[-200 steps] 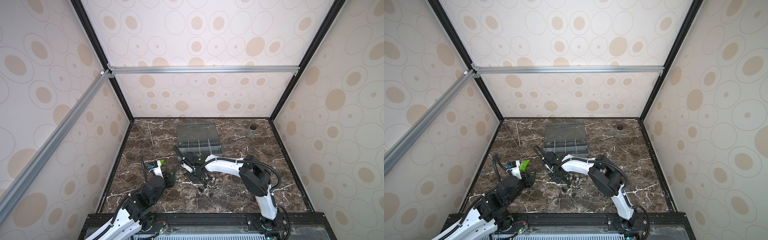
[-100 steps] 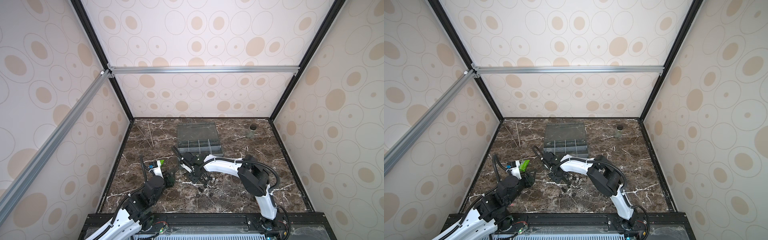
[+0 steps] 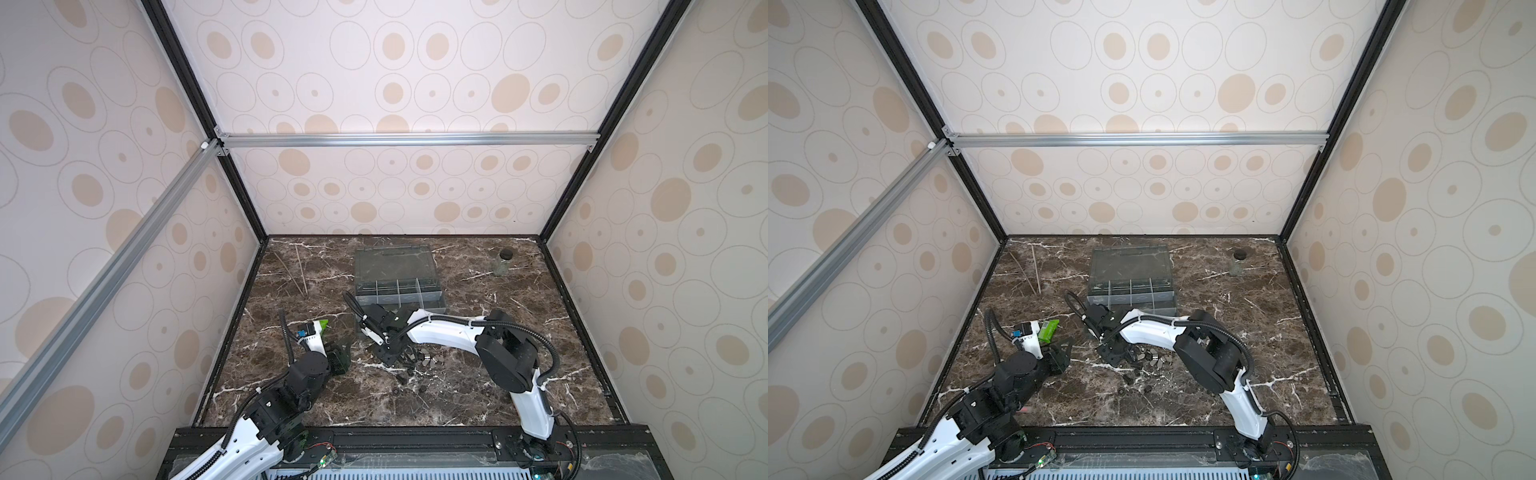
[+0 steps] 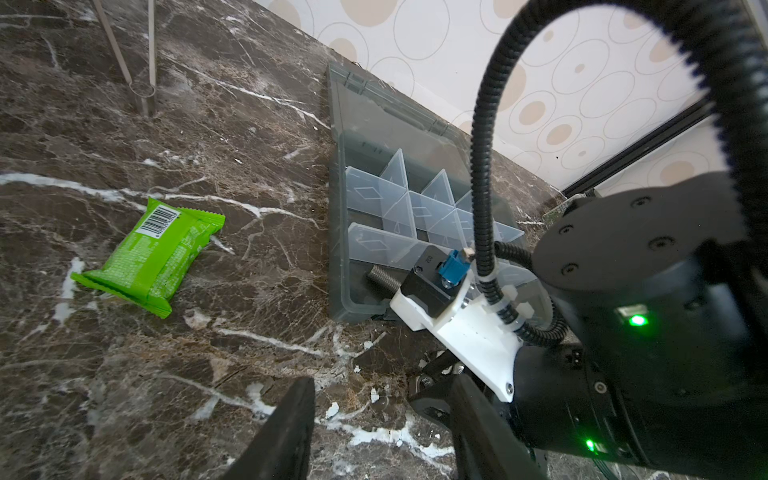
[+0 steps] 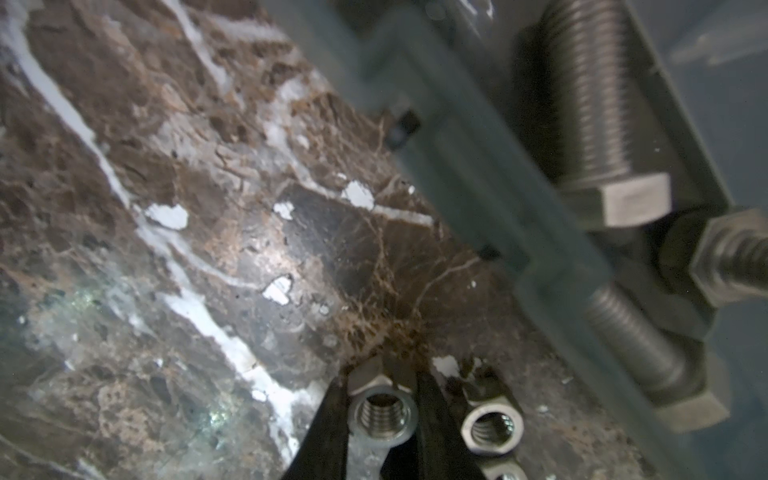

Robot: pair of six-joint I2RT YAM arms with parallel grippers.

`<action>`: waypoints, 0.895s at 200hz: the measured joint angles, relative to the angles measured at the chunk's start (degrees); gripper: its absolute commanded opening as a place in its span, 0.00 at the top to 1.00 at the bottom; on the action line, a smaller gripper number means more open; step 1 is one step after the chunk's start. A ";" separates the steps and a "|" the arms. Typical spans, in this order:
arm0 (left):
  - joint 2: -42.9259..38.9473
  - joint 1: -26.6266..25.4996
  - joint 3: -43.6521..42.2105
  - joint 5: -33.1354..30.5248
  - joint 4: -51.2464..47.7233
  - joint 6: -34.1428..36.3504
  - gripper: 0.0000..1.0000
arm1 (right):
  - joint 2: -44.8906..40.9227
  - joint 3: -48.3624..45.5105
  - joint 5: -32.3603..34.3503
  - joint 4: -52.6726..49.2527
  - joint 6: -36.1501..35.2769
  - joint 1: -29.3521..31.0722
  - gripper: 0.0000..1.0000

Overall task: Sort the screws and nuts into containers
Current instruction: 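Lift the hex nut with the right gripper over the organizer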

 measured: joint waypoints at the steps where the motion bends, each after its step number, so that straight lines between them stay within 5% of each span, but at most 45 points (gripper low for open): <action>1: 0.00 0.00 0.00 0.02 0.00 0.02 0.47 | 0.00 0.00 -0.02 0.00 0.04 0.00 0.76; 112: -0.37 0.00 0.02 0.13 -0.02 0.00 0.47 | -10.23 -4.90 0.59 7.04 3.21 -0.98 0.77; 179: -0.20 0.00 0.00 1.29 0.50 -0.31 0.48 | -22.71 -14.69 5.05 13.35 9.38 -10.01 0.76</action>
